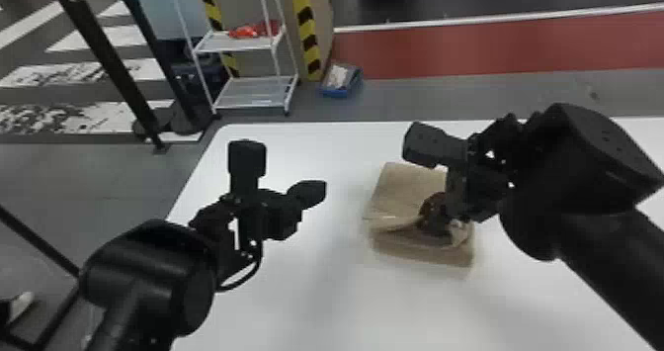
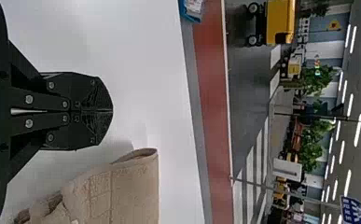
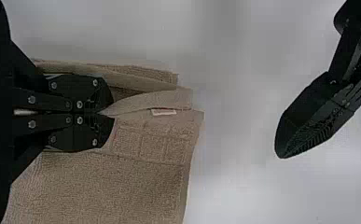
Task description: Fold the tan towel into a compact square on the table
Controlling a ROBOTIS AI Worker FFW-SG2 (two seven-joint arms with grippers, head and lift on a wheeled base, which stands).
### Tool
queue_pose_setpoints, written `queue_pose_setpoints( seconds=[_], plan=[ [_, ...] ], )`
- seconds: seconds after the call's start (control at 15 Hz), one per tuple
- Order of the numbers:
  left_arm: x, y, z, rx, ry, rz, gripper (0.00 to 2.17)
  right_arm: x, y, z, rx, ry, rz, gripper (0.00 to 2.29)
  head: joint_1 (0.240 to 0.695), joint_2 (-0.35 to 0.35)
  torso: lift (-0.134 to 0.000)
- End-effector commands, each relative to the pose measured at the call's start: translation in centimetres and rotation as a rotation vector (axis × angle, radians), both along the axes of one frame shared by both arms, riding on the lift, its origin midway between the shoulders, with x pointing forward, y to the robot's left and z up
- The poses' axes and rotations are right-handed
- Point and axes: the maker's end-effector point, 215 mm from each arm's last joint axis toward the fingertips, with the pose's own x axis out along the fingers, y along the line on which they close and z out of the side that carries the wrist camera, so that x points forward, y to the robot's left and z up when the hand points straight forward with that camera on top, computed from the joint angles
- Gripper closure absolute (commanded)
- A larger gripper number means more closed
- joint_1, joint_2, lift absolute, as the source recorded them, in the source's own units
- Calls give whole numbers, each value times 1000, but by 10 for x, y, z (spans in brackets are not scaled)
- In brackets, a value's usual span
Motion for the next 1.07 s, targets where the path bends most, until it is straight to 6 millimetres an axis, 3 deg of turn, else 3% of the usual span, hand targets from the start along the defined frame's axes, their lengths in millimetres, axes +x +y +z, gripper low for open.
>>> queue_pose_setpoints(
  seconds=[0.0, 0.33, 0.47, 0.73, 0.87, 1.0],
  plan=[
    [-10, -1, -8, 14, 28, -4, 1949, 6, -14, 9, 18, -15, -19, 1423, 695, 205, -123],
    [-22, 4, -18, 27, 66, 4, 1949, 13, -29, 40, 117, -34, -50, 1423, 695, 184, -123],
    [-23, 5, -19, 30, 72, 6, 1949, 11, -31, 43, 134, -35, -49, 1423, 695, 181, -123],
    [-23, 4, -16, 32, 67, 4, 1949, -3, -45, 12, 80, -13, -53, 1406, 695, 174, -123],
    [-23, 2, -16, 31, 66, 3, 1949, -11, -46, -14, 33, 11, -42, 1379, 695, 169, -123],
    [-22, 1, -13, 28, 61, 4, 1949, -17, -43, -22, 43, 15, -31, 1004, 695, 164, -123]
  ],
)
